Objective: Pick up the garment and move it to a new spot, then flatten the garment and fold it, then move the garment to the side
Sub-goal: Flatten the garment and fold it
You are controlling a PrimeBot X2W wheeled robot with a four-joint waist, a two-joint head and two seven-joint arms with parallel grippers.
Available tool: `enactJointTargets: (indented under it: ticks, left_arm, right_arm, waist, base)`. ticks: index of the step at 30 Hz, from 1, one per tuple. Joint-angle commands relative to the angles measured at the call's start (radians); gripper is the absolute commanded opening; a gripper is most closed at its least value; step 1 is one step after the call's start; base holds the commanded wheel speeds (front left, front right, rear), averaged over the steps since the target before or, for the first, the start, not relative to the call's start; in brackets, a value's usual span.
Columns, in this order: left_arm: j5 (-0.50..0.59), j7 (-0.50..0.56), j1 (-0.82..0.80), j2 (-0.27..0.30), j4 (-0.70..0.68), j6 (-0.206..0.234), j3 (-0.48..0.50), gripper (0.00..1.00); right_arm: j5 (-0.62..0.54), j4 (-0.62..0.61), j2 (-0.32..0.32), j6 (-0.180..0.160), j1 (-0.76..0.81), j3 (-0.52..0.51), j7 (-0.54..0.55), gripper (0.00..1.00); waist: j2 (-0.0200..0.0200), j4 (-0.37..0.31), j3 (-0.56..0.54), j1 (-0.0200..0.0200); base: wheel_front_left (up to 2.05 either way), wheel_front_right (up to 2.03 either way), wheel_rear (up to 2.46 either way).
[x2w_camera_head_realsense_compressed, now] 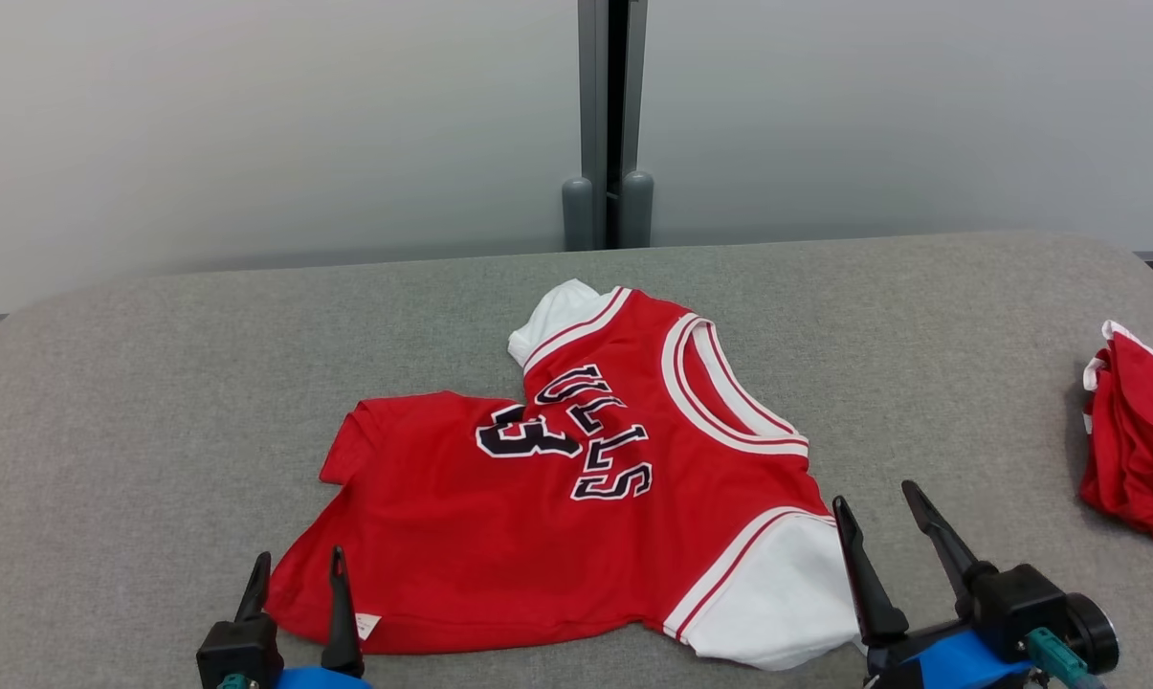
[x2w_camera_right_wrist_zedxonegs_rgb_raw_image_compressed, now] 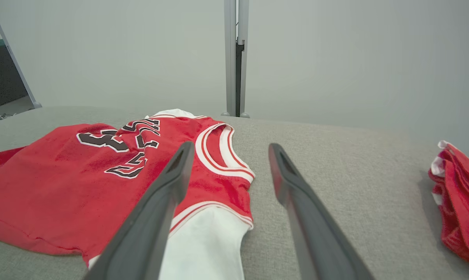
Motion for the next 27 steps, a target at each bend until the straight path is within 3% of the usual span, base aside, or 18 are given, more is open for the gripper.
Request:
enactJointTargets:
  ticks: [1, 10, 17, 27]
  left_arm:
    - [0.01, -0.004, 0.005, 0.0, -0.005, -0.003, 0.005, 1.0]
    - [0.033, -0.004, 0.023, 0.0, -0.008, 0.0, 0.011, 1.0]
    - [0.01, -0.004, 0.021, 0.0, -0.004, 0.011, -0.014, 1.0]
    - [0.017, -0.004, 0.03, 0.0, 0.001, 0.003, -0.014, 1.0]
  right_arm:
    - [-0.014, 0.015, 0.001, 0.0, 0.019, -0.002, 0.0, 1.0]
    - [-0.049, 0.101, 0.011, 0.0, 0.034, -0.005, 0.0, 1.0]
    - [-0.057, 0.283, 0.006, 0.0, 0.024, -0.013, 0.0, 1.0]
    - [-0.03, 0.36, 0.01, 0.0, 0.009, -0.068, 0.0, 1.0]
  waist:
    - [-0.0001, 0.003, -0.001, 0.0]
    - [-0.0001, 0.0, 0.0, 0.0]
    - [-0.0001, 0.009, 0.0, 0.0]
    - [-0.0001, 0.028, 0.003, 0.0]
  base:
    - [0.0, 0.0, 0.0]
    - [0.0, 0.0, 0.0]
    - [0.0, 0.0, 0.0]
    - [0.0, 0.0, 0.0]
